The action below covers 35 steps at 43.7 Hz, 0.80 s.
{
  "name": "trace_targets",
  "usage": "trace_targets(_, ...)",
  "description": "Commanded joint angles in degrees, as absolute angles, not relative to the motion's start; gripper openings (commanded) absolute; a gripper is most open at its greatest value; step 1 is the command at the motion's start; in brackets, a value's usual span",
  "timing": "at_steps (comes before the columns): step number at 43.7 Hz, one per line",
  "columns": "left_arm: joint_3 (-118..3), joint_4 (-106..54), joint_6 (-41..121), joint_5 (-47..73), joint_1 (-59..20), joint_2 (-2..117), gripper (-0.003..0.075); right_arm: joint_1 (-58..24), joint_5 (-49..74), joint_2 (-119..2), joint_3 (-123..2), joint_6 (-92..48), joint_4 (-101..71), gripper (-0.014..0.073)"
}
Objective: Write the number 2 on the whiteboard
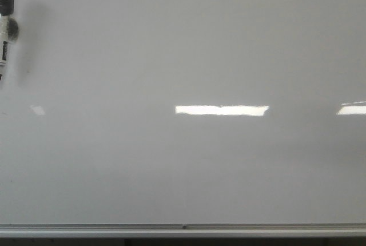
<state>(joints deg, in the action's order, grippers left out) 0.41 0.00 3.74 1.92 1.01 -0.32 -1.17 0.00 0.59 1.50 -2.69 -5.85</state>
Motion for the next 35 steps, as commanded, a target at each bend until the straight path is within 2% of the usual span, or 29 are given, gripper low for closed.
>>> trace_targets(1,0.65,-0.62,3.72,-3.14,0.53,-1.14,-0.0020,-1.15,-5.01,1.67,0.70,-3.10,-5.78,-0.0067)
trace_targets(27,0.65,-0.62,3.72,-3.24,0.53,-1.14,-0.0020,-1.15,-5.25,1.67,0.70,-3.10,-5.78,-0.0067)
trace_targets(35,-0.28,-0.74,3.72,-8.54,0.42,-1.14,-0.0020,-1.15,-4.58,1.67,-0.86,-3.10,-5.78,-0.0067)
